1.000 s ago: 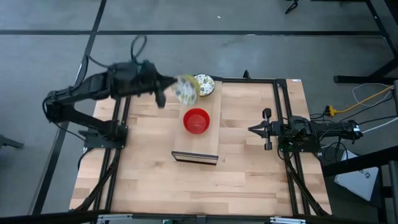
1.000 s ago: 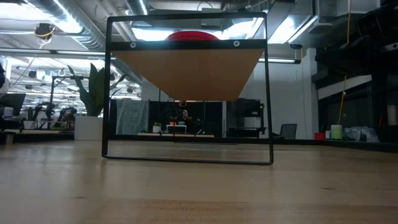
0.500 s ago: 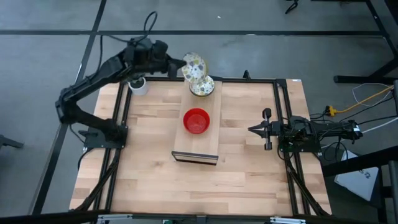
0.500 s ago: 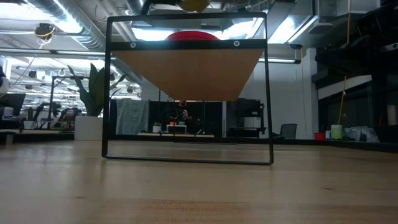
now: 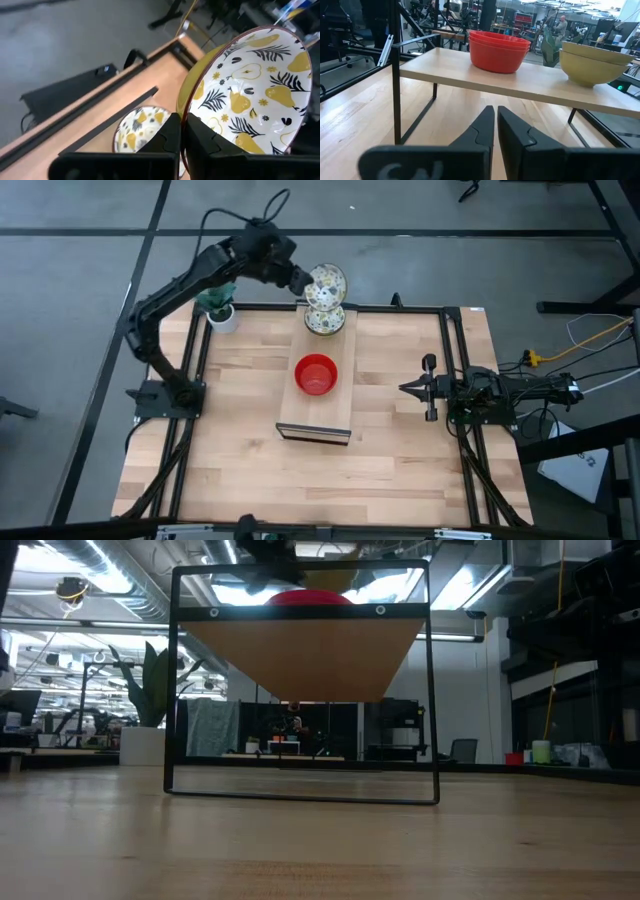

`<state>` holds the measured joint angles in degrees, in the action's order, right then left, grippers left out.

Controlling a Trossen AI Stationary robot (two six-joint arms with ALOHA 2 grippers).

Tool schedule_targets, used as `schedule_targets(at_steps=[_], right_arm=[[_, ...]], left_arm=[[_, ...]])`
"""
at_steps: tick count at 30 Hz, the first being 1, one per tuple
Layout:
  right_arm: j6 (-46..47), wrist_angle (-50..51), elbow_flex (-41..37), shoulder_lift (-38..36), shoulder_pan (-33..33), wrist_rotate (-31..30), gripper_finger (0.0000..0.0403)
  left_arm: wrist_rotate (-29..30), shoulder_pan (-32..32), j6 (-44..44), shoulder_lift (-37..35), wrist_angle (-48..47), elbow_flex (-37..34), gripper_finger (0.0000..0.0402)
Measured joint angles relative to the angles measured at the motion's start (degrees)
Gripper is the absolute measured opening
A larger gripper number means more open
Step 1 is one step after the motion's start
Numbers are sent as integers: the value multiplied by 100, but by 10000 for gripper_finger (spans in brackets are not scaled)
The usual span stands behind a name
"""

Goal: Pick & Place Mini bowls
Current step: Stack the white patterned bowl on top of the white patterned bowl on the shelf

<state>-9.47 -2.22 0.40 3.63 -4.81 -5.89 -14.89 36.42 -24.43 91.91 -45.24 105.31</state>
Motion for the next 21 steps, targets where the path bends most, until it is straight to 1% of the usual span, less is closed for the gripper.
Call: schedule_targets(at_steps=[4, 7, 10, 14, 21], right_arm=[[0, 0, 0, 1, -1, 0, 26], [0, 0, 0, 1, 1, 0, 26], [0, 1, -1, 1, 1, 0, 26], [0, 1, 0, 1, 1, 0, 26], [0, 0, 0, -1, 1, 0, 26]], left_arm=[[-31, 85, 152, 398, -526, 429, 3], [-31, 149, 196, 639, -789, 574, 3], [-94, 213, 258, 813, -995, 628, 3], [-380, 313, 387, 1008, -1295, 630, 3], [-435, 310, 570, 1213, -1688, 633, 3]])
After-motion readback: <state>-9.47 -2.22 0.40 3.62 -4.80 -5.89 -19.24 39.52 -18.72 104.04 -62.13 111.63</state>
